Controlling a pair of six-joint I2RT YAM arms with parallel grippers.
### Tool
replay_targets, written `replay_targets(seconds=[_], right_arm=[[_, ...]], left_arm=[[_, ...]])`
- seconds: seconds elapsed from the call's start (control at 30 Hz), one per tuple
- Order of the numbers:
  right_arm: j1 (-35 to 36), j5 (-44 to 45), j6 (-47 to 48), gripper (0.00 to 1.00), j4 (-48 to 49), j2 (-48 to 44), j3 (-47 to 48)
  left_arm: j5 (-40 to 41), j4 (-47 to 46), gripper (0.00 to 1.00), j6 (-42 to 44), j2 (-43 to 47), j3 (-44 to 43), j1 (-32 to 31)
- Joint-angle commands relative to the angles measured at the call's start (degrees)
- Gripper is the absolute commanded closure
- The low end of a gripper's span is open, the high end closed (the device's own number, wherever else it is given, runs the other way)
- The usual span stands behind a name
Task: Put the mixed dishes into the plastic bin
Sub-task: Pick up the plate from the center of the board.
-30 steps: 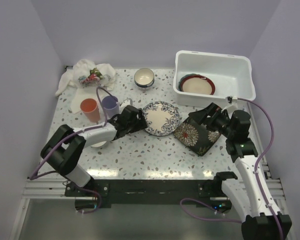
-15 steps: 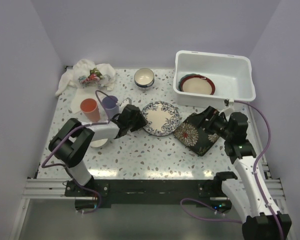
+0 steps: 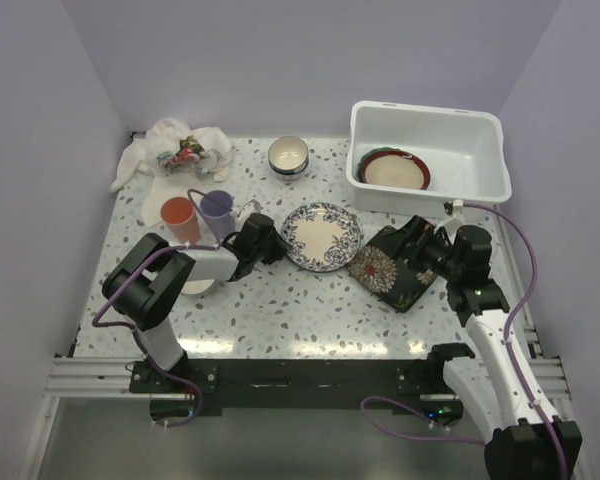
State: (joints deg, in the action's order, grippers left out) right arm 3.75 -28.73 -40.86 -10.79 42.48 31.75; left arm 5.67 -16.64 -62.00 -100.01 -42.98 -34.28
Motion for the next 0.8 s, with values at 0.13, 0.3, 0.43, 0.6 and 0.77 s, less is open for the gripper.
replay_targets(seconds=[0.13, 0.3, 0.43, 0.6, 0.77], right_arm=[[0.21, -3.17, -0.45, 0.02, 3.14, 3.65, -2.48], [1.17, -4.49, -1.94, 0.02, 7.44, 7.35, -3.88], [2.4, -4.23, -4.39, 0.02, 11.82, 10.34, -4.41], [4.59, -3.35, -6.42, 0.02, 16.14, 15.52, -4.41], [6.27, -2.03, -8.53, 0.03, 20.54, 20.09, -4.06]], left_arm=[[-2.68, 0.91, 1.0, -1.2, 4.63, 5.0, 2.2], [-3.03, 0.21, 1.0, -1.9, 12.01, 7.21, 3.96], [-3.73, 0.21, 1.0, -1.11, 16.41, 7.39, 3.96], [-4.61, -0.14, 1.0, -1.46, 21.43, 8.61, 4.22], [-6.63, -1.28, 1.0, -2.69, 25.9, 10.46, 4.84]])
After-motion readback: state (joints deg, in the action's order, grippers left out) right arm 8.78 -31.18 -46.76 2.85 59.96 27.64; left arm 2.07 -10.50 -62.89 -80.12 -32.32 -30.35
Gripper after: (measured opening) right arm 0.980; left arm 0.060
